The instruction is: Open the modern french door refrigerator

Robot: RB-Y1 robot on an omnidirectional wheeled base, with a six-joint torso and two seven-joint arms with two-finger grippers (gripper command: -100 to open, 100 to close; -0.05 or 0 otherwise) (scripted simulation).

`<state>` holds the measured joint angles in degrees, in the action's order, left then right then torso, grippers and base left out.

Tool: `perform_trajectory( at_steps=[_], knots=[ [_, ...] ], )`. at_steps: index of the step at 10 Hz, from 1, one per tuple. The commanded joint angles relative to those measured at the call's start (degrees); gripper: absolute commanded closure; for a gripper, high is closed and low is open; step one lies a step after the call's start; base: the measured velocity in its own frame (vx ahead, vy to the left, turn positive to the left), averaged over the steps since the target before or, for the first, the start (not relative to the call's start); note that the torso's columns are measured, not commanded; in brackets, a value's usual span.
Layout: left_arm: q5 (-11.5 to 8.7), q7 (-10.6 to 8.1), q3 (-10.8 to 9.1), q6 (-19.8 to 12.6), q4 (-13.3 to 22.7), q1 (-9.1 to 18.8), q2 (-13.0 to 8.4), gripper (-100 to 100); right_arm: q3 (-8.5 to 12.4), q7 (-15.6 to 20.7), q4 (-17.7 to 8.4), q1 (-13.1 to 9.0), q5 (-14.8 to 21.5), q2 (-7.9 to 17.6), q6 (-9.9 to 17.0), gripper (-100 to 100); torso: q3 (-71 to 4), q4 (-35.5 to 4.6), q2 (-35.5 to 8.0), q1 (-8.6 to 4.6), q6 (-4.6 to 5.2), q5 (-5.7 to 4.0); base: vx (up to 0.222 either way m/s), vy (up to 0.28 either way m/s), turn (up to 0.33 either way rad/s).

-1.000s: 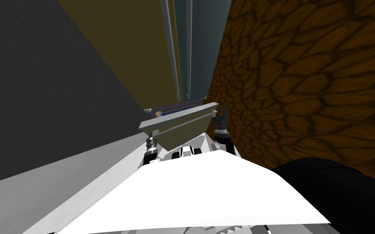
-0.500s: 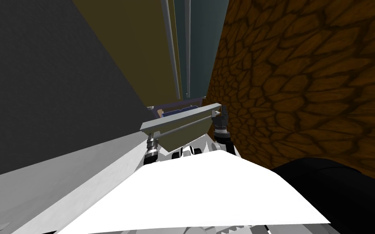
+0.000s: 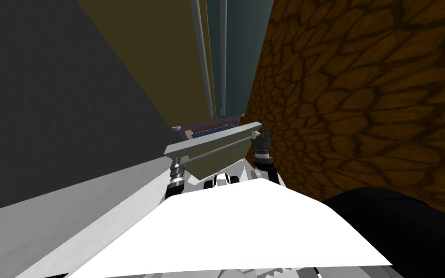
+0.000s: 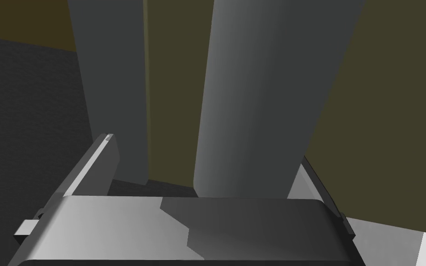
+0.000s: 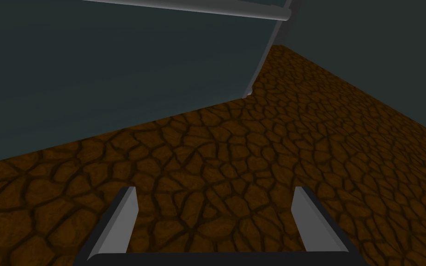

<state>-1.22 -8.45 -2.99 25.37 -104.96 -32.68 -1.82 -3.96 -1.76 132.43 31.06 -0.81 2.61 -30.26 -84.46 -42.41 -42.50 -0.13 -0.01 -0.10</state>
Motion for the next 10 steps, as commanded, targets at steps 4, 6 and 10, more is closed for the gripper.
perform_trajectory(
  at_steps=[4,6,10],
  knots=[
    [-0.2,-0.74,0.04,-3.6,-6.6,-2.9,-0.4,-100,0.0,0.0,0.0,0.0,0.0,0.0,0.0,0,0.1,-0.3,-0.3,-0.21,-0.05,-0.30,0.006,-0.008,-0.015],
    [-0.2,-0.94,0.02,-4.6,-8.3,-3.7,-0.5,-100,0.0,0.0,0.0,0.0,0.0,0.0,0.0,0,0.1,-0.4,-0.4,-0.35,-0.03,-0.43,0.008,-0.006,-0.014],
    [-0.2,-0.94,0.26,-6.0,-6.4,-4.4,-0.5,0,0.0,0.0,0.0,0.0,0.0,0.0,0.0,0,0.0,-0.1,-0.1,-0.10,-0.02,-0.15,0.004,0.000,-0.001]
  ],
)
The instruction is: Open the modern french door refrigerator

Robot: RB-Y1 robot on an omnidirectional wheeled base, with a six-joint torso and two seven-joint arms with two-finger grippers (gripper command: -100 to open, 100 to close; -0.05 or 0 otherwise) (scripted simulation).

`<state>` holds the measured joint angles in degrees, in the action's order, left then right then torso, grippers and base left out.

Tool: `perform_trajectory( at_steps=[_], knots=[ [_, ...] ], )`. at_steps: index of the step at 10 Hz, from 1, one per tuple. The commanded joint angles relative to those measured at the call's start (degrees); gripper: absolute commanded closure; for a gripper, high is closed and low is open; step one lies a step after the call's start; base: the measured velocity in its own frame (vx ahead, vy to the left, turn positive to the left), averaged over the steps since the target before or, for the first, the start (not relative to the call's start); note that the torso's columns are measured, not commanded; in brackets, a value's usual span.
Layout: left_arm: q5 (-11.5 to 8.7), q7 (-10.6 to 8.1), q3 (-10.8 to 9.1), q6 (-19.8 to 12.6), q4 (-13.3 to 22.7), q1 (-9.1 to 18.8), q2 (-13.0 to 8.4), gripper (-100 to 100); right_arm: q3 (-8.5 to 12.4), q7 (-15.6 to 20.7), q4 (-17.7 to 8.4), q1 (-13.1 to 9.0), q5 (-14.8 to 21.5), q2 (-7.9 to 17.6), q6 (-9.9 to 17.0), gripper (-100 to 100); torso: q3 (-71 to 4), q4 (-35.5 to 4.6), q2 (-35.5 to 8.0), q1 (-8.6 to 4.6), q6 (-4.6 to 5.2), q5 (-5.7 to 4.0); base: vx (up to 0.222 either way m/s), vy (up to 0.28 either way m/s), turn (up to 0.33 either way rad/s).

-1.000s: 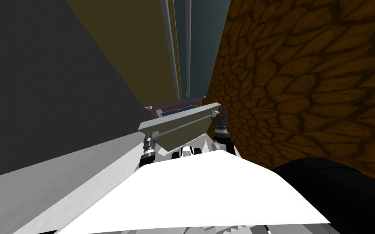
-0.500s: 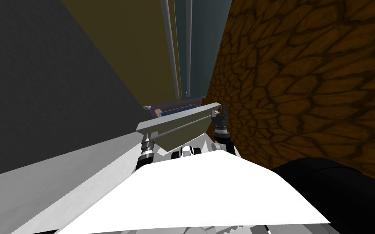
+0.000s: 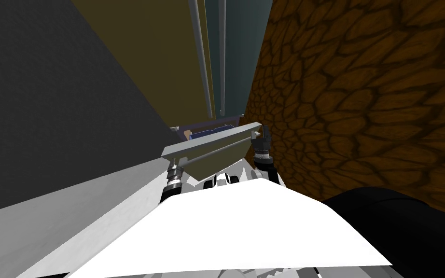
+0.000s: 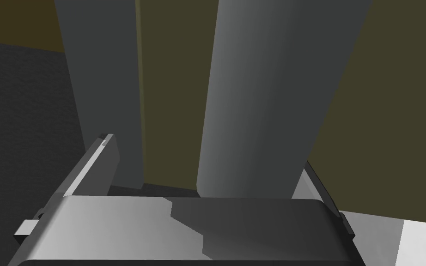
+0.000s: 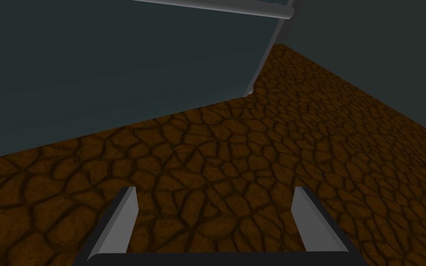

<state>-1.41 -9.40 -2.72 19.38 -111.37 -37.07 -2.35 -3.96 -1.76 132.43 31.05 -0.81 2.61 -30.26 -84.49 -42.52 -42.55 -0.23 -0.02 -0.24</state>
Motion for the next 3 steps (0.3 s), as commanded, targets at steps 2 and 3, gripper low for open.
perform_trajectory(
  at_steps=[2,3],
  knots=[
    [0.0,-0.01,0.04,-0.2,0.2,-0.1,0.0,0,0.0,0.0,0.0,0.0,0.0,0.0,0.0,0,-0.1,0.1,0.2,0.12,0.02,0.11,0.000,0.000,0.000],
    [0.0,-0.02,0.05,-0.2,0.3,-0.2,0.0,0,0.0,0.0,0.0,0.0,0.0,0.0,0.0,0,-0.1,0.2,0.2,0.16,0.02,0.16,0.000,0.000,0.000]
  ],
)
